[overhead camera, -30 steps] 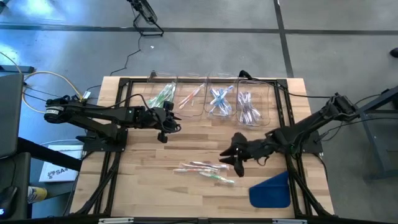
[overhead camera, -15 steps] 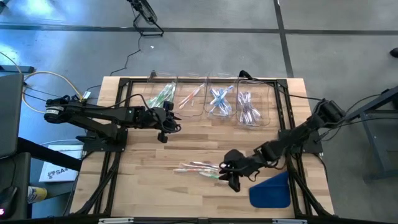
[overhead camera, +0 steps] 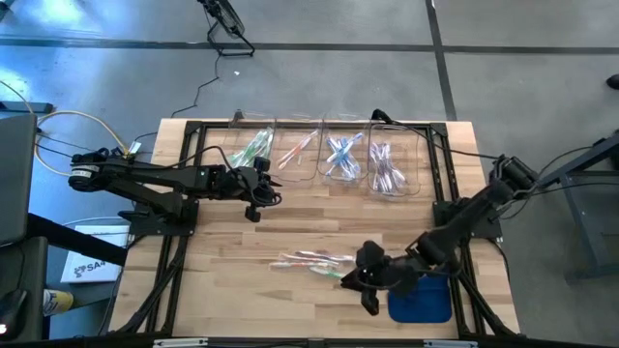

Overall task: Pick & Place Toothbrushes
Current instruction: Put the green toothbrush into the left transparent bin

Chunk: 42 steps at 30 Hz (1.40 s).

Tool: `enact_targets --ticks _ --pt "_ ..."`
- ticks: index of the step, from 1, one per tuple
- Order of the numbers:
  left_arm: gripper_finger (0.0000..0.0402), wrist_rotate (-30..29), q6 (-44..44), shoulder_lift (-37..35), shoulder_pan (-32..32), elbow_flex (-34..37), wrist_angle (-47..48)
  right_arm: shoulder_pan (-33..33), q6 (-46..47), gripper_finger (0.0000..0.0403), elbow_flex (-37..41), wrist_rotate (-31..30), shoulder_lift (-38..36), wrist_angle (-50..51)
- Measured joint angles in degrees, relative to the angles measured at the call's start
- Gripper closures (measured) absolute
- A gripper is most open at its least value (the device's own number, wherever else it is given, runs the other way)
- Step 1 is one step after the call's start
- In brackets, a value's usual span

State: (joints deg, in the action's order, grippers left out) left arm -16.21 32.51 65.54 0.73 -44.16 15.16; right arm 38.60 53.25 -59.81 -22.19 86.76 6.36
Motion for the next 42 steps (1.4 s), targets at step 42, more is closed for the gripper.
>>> enact_targets --ticks 42 --pt "0.0288 0.0 0.2 0.0 0.0 0.0 0.0 -3.9 5.5 0.0247 -7.6 7.4 8.4 30.6"
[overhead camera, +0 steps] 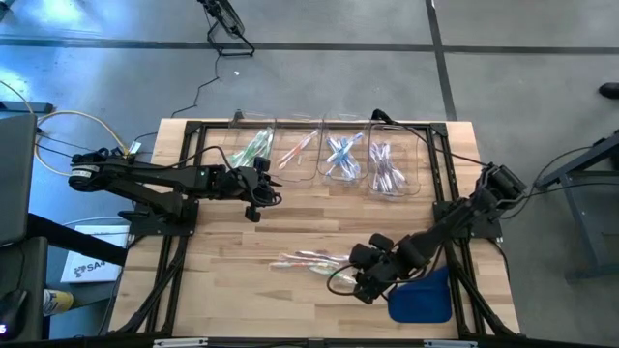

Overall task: Pick & Place Toothbrushes
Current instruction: Put the green toothbrush into the left transparent bin

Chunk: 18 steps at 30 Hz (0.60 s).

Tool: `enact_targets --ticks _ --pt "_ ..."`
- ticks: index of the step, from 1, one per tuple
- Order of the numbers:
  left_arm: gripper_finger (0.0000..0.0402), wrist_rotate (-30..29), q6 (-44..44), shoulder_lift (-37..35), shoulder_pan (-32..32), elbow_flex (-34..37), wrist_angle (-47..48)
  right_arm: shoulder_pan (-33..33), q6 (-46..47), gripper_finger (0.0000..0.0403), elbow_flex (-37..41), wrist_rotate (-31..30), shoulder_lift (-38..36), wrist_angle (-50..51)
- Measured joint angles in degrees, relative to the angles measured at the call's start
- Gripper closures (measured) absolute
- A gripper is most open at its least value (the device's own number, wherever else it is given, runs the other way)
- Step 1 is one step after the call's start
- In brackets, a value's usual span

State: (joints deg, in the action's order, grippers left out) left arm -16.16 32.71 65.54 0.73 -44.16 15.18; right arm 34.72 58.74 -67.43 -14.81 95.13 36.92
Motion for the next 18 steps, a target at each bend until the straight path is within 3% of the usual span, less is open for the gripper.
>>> enact_targets --ticks 11,18 --pt "0.0288 0.0 0.0 0.0 0.0 0.0 0.0 0.0 0.2 0.0243 10.5 0.4 0.0 -15.6" --pt "0.0288 0.0 0.0 0.0 0.0 0.0 0.0 0.4 -0.5 0.0243 12.2 0.7 1.6 -15.3"
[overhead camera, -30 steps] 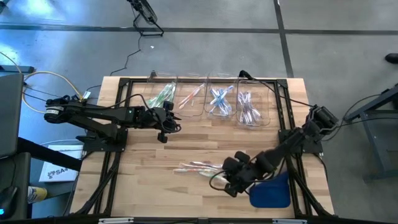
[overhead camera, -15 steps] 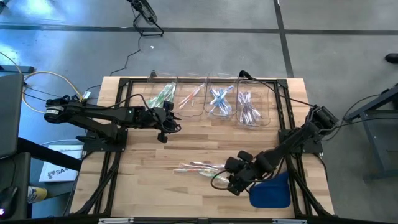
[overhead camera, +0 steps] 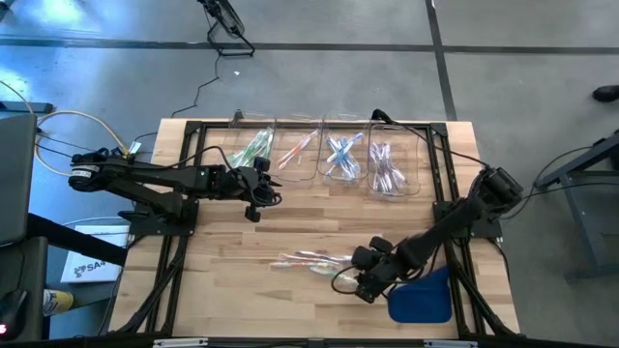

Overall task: Pick & Place Toothbrushes
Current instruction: Put the green toothbrush into the left transparent bin

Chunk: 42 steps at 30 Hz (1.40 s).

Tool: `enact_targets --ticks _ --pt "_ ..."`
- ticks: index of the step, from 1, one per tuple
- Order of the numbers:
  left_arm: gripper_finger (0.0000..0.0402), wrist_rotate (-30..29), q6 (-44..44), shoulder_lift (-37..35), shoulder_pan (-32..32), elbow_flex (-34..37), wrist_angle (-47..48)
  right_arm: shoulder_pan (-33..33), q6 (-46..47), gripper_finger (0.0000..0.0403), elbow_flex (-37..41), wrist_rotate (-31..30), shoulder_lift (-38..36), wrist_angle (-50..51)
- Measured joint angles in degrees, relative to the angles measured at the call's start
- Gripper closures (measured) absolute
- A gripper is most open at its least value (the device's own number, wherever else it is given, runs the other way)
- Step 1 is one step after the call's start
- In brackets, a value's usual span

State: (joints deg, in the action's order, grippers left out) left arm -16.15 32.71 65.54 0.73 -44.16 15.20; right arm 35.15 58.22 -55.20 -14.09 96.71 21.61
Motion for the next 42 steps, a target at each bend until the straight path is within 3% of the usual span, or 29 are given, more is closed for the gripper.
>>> enact_targets --ticks 7,26,30,38,42 --pt "0.0288 0.0 0.0 0.0 0.0 0.0 0.0 1.4 -2.5 0.0242 -0.1 7.4 6.6 -3.8" --pt "0.0288 0.0 0.0 0.0 0.0 0.0 -0.1 2.4 -2.0 0.0245 -0.1 2.7 8.3 -5.1" --pt "0.0288 0.0 0.0 0.0 0.0 0.0 -0.1 2.1 -1.0 0.0276 -0.1 2.2 8.3 -4.3" --pt "0.0288 0.0 0.0 0.0 0.0 0.0 -0.1 1.6 -0.8 0.0374 -0.1 1.9 8.3 -4.3" --pt "0.0288 0.0 0.0 0.0 0.0 0.0 0.0 1.5 -0.8 0.039 -0.1 2.4 8.4 -5.3"
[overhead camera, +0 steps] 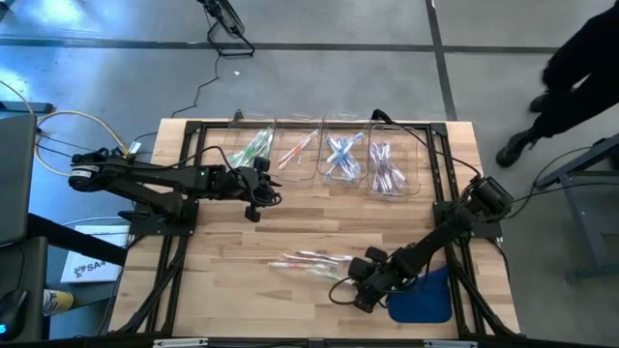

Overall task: Pick & Place Toothbrushes
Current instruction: Put the green toothbrush into the left transparent bin

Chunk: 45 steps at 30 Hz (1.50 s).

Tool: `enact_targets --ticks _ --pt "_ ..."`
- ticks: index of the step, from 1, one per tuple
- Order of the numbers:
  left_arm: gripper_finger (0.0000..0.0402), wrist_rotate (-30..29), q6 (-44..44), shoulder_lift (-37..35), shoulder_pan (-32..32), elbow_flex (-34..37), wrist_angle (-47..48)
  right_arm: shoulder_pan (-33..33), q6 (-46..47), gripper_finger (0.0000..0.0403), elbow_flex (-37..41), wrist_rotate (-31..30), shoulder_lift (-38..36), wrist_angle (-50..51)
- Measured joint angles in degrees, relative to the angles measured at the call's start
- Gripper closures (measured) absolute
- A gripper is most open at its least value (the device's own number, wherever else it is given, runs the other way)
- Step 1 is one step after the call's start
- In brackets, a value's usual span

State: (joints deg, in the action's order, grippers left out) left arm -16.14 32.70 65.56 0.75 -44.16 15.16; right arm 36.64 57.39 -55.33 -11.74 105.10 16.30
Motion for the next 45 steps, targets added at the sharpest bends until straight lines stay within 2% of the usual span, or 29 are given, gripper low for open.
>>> enact_targets --ticks 5,10,19,28,35,40,45 --pt "0.0288 0.0 0.0 0.0 0.0 0.0 0.0 0.0 0.0 0.038 0.1 2.8 -0.6 0.2" --pt "0.0288 0.0 0.0 0.0 0.0 0.0 0.0 0.1 -0.2 0.0393 0.2 3.7 -2.0 0.9" --pt "0.0288 0.0 0.0 0.0 0.0 0.0 0.0 0.1 -0.4 0.0395 0.2 6.7 -2.5 1.2" --pt "0.0288 0.0 0.1 0.0 0.0 0.0 0.0 0.1 -0.4 0.0395 0.2 6.9 -2.6 1.2" --pt "0.0288 -0.1 3.5 0.0 0.0 0.0 0.0 0.1 -0.6 0.0395 0.2 6.9 -3.3 1.5" --pt "0.0288 -0.2 3.6 0.0 0.0 0.0 0.0 0.1 -2.1 0.0395 0.2 5.3 -6.5 1.6" --pt "0.0288 -4.0 3.7 -0.1 0.0 0.0 0.0 0.1 -2.0 0.0397 0.2 5.9 -10.5 4.1"
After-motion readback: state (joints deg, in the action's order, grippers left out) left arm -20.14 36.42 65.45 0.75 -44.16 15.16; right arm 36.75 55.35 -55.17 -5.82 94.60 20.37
